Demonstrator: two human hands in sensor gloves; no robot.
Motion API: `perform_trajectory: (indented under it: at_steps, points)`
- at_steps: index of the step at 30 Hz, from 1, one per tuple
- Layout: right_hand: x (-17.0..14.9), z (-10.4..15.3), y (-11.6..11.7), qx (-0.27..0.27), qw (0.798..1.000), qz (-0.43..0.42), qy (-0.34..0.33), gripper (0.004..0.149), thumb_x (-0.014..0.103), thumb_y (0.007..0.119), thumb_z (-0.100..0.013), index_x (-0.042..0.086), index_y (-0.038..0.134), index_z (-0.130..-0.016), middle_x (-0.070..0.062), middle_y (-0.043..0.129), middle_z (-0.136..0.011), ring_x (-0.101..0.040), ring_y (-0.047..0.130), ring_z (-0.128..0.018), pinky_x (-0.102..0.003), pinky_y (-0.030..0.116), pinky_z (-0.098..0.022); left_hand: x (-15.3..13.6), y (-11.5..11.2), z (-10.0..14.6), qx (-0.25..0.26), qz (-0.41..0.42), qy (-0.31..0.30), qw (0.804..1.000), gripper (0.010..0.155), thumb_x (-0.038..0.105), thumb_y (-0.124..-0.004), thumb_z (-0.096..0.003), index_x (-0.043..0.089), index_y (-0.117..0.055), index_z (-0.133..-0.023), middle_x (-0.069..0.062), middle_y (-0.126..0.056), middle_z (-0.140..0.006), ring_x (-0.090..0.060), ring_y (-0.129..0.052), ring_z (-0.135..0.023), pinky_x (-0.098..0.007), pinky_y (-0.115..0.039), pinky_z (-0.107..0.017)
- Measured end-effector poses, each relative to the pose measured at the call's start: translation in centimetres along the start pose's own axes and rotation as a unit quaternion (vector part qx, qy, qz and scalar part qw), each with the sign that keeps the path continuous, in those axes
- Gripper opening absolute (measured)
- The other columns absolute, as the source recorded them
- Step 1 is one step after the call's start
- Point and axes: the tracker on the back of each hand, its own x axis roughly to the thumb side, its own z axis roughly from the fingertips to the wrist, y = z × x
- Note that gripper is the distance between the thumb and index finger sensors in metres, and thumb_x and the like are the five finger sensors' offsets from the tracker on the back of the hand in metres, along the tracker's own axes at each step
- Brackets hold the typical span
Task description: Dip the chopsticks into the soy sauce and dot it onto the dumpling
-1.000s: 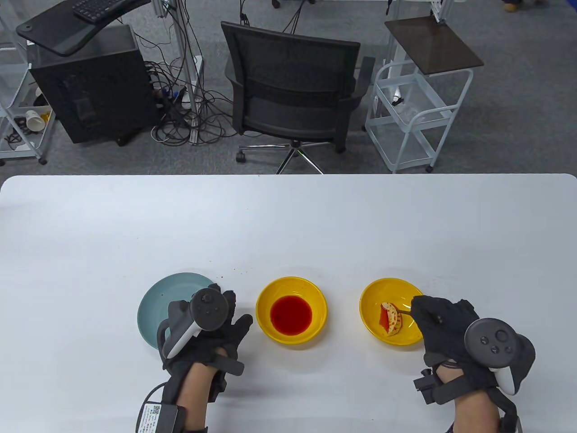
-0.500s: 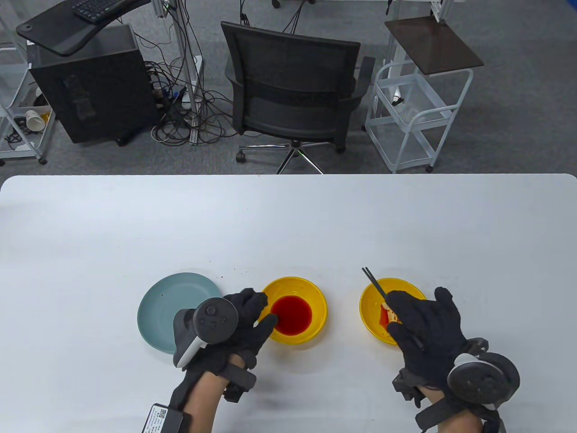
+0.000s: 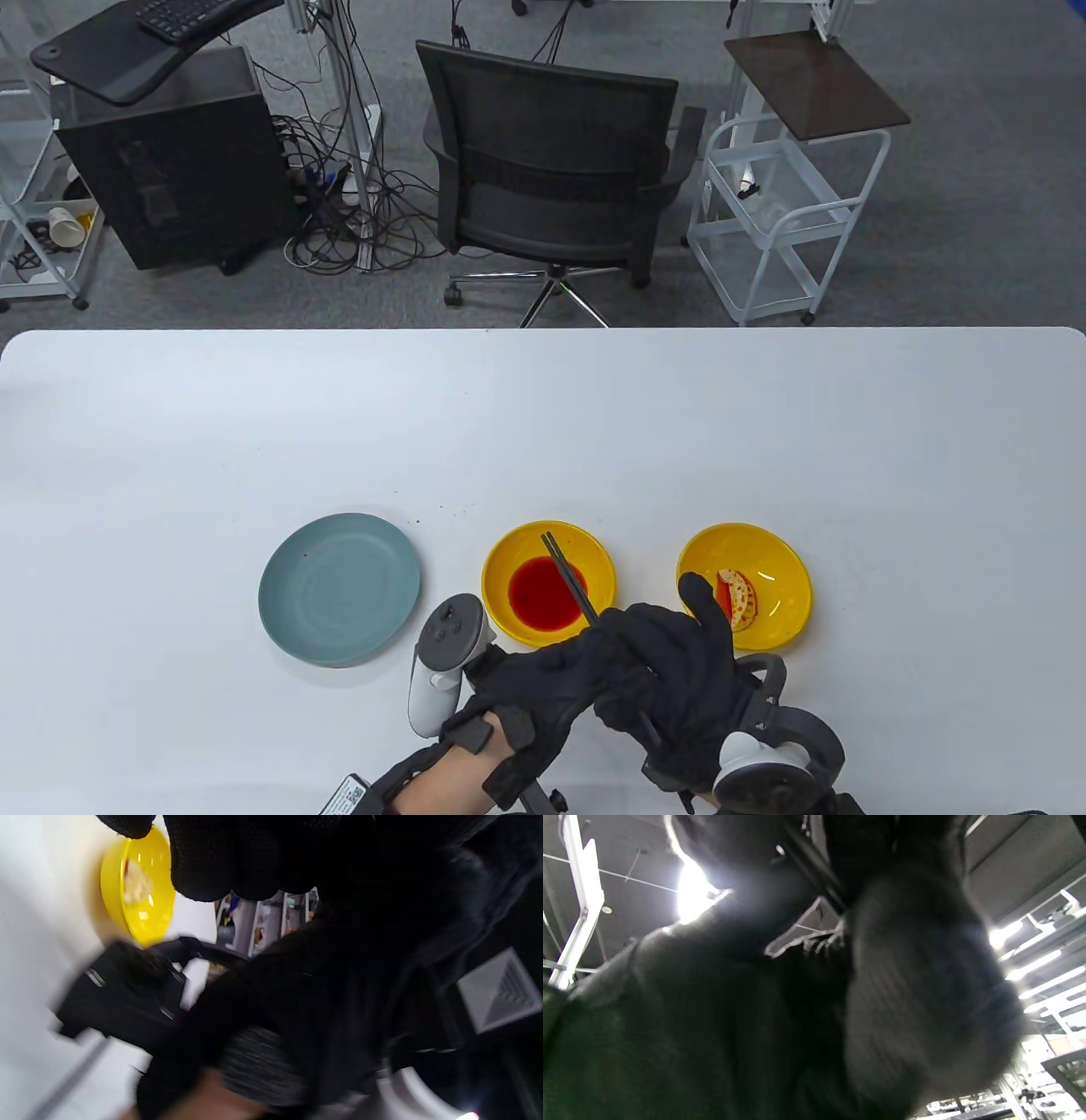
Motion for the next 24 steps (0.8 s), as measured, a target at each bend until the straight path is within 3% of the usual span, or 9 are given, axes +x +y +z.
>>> perform_trajectory:
  at_steps: [4, 12, 15, 18, 21, 24]
  points:
    - [-0.1, 0.0, 0.8, 0.013, 1.000, 0.002, 0.020, 0.059, 0.045, 0.071, -0.042, 0.026, 0.064, -0.097, -0.015, 0.083, -0.091, -0.045, 0.080, -0.078, -0.079, 0.038, -0.064, -0.7, 0.3, -0.3, -0.006, 0.062, -0.001, 0.998, 0.056, 0.052, -0.072, -0.0494, 0.016, -0.078, -0.091, -0.003, -0.085, -0.085, -0.029, -0.094, -0.074, -0.066, -0.059, -0.070]
    - [-0.8, 0.4, 2.8, 0.114, 0.992, 0.016, 0.056, 0.076, 0.052, 0.067, -0.044, 0.021, 0.037, -0.106, -0.013, 0.055, -0.110, -0.050, 0.062, -0.092, -0.082, 0.028, -0.066, -0.5, 2.5, -0.3, 0.049, 0.026, -0.007, 0.998, 0.055, 0.052, -0.073, -0.0489, 0.014, -0.080, -0.089, -0.004, -0.086, -0.082, -0.029, -0.093, -0.070, -0.067, -0.058, -0.069]
    - [-1.0, 0.6, 3.2, 0.139, 0.988, 0.021, 0.065, 0.081, 0.054, 0.069, -0.043, 0.021, 0.031, -0.107, -0.014, 0.045, -0.113, -0.051, 0.056, -0.095, -0.082, 0.025, -0.066, -0.1, 4.3, -0.1, 0.086, 0.013, -0.011, 0.996, 0.055, 0.052, -0.073, -0.0489, 0.014, -0.080, -0.089, -0.005, -0.086, -0.081, -0.030, -0.093, -0.070, -0.068, -0.058, -0.069]
    - [-1.3, 0.7, 3.1, 0.149, 0.986, 0.026, 0.076, 0.083, 0.056, 0.069, -0.043, 0.021, 0.028, -0.107, -0.015, 0.042, -0.113, -0.051, 0.054, -0.096, -0.082, 0.025, -0.066, 1.0, 7.7, 0.7, 0.149, -0.017, -0.021, 0.989, 0.055, 0.052, -0.074, -0.0487, 0.013, -0.080, -0.088, -0.005, -0.086, -0.081, -0.031, -0.093, -0.069, -0.068, -0.058, -0.069]
    - [-1.8, 0.6, 2.9, 0.149, 0.985, 0.018, 0.089, 0.083, 0.056, 0.068, -0.043, 0.021, 0.028, -0.107, -0.015, 0.042, -0.113, -0.050, 0.055, -0.096, -0.083, 0.024, -0.066, 2.4, 12.1, 2.6, 0.234, -0.091, -0.008, 0.968, 0.055, 0.050, -0.075, -0.0487, 0.011, -0.081, -0.088, -0.007, -0.086, -0.080, -0.033, -0.092, -0.068, -0.069, -0.057, -0.068]
    - [-2.1, 0.6, 2.8, 0.152, 0.983, 0.006, 0.103, 0.083, 0.056, 0.068, -0.044, 0.020, 0.028, -0.107, -0.016, 0.041, -0.113, -0.051, 0.055, -0.096, -0.083, 0.024, -0.066, 3.7, 15.6, 4.8, 0.332, -0.236, 0.054, 0.912, 0.055, 0.049, -0.075, -0.0484, 0.009, -0.082, -0.087, -0.009, -0.086, -0.079, -0.035, -0.091, -0.067, -0.070, -0.056, -0.067]
